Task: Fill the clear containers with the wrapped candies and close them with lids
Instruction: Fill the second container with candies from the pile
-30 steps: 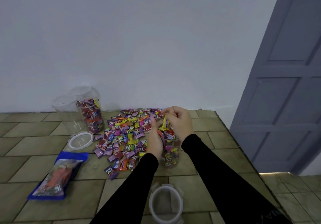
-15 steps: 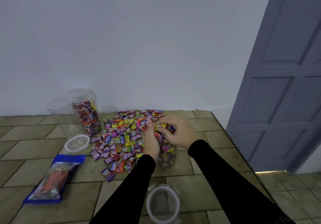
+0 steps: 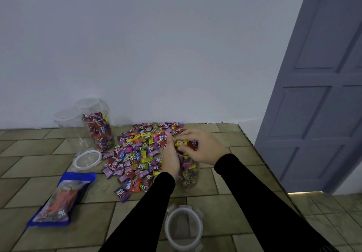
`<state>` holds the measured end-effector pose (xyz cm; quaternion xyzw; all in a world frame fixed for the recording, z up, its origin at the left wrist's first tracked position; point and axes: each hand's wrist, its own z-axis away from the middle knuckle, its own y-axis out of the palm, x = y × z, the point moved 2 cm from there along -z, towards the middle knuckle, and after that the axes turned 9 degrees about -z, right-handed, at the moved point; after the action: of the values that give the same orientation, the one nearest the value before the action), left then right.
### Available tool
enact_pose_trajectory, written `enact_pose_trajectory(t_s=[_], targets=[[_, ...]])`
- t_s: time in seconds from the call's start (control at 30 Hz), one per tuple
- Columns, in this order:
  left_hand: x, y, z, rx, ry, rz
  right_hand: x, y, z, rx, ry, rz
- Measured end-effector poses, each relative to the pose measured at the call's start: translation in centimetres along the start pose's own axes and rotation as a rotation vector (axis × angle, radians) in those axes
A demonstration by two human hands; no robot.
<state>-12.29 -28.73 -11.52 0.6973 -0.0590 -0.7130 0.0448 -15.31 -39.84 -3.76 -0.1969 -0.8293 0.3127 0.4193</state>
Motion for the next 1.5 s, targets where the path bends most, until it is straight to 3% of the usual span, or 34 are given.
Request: enact_pose_trajectory(t_s=[0.2,0.4,0.6,0.77,0.9,1.1,1.3,1.5], targets=[[-1.0,-0.1,1.0,-0.077,-0.028,-0.102,-0.3,-0.3,-0.3,-0.02,0.019,-0.023],[0.1,-0.3,0.2,-0.031,-0.059,-0.099,-0.5,-1.5,0.2,-0.117,-0.007,-0.05],[-0.3,-0.4,0.6,-0.124,-0.083,-0.143,-0.8,-0.5,0.3,-0.084,-0.066,0.003],[-0.5,-0.5,0.6,-0.111,-0.095,-0.136,-0.5,-1.2,-0.6,0.013,0.007,-0.029],[-0.6,-0.3,0.5,0.009,-0.103,-0.082,0.3,-1.8,-0.7,-0.03,0.001,-0.019],[0.0,-0.5,-0.2,-0.018,-0.107,-0.022,0.7,-0.7,-1.2,0.159,0.153,0.098],[-1.0,-0.4,0.6,-0.014,-0.124,-0.038,1.1,-1.4,-0.8,0.017,0.064,0.07],[-2.1,-0.1,1.9,0.01,-0.075,-0.119,0.8,-1.2,-1.1,0.123,0.196,0.124]])
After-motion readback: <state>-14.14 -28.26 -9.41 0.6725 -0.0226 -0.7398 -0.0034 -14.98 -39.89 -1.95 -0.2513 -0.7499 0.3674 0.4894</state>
